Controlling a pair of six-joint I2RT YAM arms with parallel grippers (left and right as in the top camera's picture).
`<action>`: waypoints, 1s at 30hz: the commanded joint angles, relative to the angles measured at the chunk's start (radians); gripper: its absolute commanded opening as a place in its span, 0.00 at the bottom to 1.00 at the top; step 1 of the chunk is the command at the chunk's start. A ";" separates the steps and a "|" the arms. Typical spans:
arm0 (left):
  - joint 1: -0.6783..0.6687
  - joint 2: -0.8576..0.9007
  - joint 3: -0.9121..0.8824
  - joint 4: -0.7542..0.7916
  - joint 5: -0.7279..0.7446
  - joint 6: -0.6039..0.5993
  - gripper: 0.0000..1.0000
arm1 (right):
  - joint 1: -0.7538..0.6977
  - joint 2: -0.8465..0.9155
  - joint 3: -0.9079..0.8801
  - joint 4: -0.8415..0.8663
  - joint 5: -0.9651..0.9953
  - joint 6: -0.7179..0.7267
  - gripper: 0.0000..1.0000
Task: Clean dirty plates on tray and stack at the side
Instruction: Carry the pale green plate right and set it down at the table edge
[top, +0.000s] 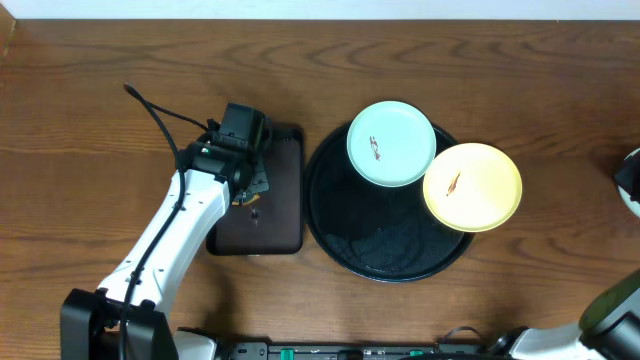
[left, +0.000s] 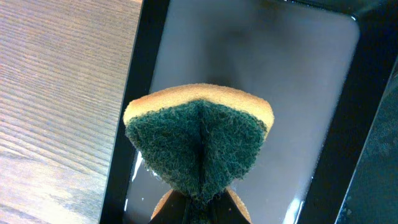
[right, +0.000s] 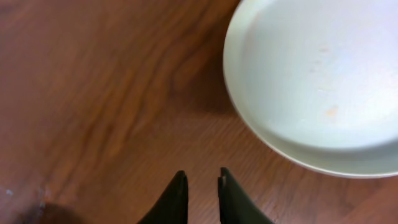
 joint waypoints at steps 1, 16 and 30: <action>0.001 0.001 0.000 0.000 -0.008 -0.009 0.08 | 0.000 0.094 0.139 -0.079 0.018 -0.074 0.23; 0.000 0.002 -0.003 0.001 -0.009 -0.009 0.09 | 0.000 0.459 0.473 -0.249 0.110 -0.151 0.36; 0.000 0.002 -0.003 0.001 -0.009 -0.009 0.09 | 0.124 0.553 0.473 -0.345 -0.221 -0.151 0.31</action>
